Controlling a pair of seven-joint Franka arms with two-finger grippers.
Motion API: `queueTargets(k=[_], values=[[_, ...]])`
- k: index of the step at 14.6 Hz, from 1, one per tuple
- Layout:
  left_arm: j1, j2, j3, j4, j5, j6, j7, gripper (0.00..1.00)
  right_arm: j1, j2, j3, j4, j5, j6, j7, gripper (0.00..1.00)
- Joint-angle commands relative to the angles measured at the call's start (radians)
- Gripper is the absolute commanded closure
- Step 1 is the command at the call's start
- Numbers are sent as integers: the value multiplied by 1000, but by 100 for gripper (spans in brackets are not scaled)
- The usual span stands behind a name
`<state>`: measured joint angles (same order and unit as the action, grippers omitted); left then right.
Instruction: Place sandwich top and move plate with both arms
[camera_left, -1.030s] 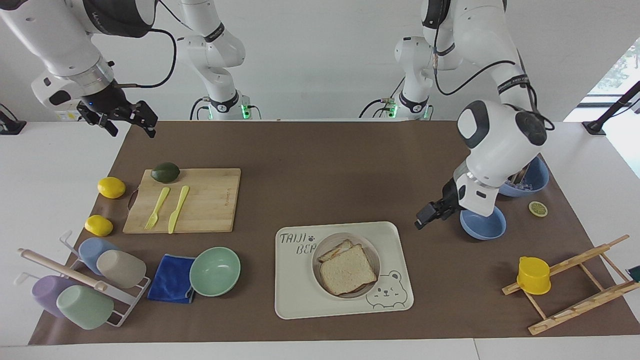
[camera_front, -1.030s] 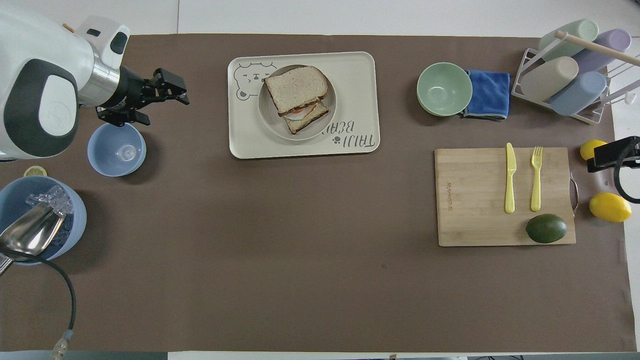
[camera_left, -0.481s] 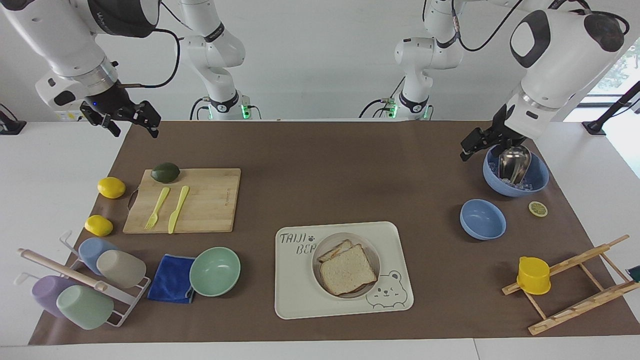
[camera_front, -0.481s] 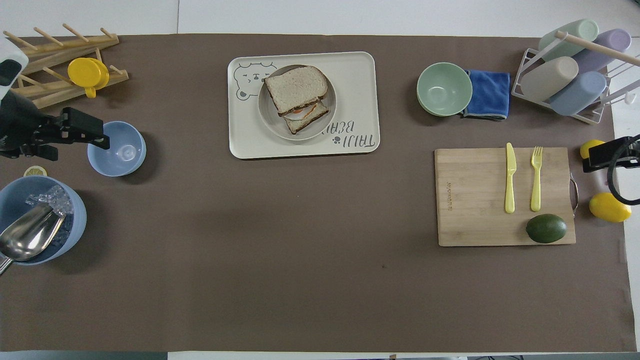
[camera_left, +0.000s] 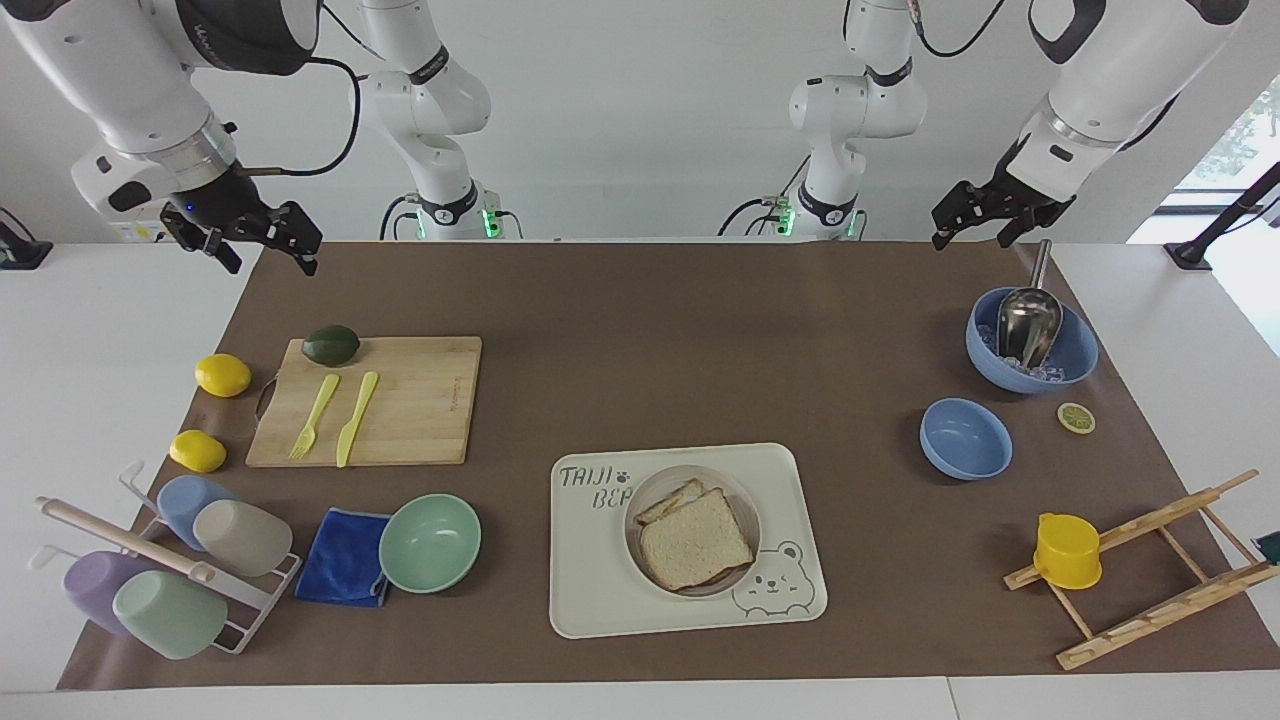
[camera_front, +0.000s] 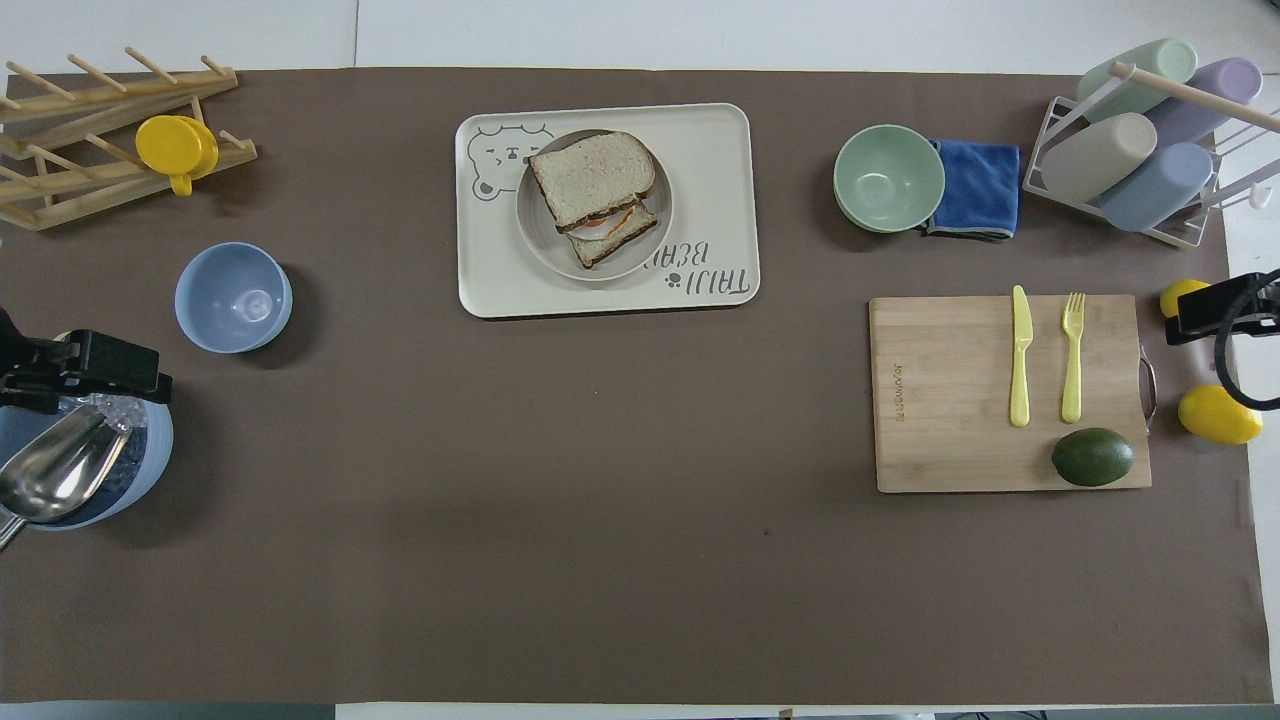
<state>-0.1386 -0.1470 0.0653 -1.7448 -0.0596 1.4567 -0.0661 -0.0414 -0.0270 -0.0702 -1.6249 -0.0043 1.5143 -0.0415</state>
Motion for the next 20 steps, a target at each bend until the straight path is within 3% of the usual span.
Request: queueTargets(k=[1,4,8,20], values=[[-7,-52,-5,-87,26,74,25,0,-3,-7,6,-13,-11,15,-6,0],[-6,6,-9,-59,66,96,60,0,-2,-7,6,-13,-13,15,-6,0],[7,112,-4,100,66,33,61,0,-2,-7,6,-13,-13,14,-6,0],[8,86,-10,120,58,37,49,0,-2,-7,15,-12,-13,10,-8,0]])
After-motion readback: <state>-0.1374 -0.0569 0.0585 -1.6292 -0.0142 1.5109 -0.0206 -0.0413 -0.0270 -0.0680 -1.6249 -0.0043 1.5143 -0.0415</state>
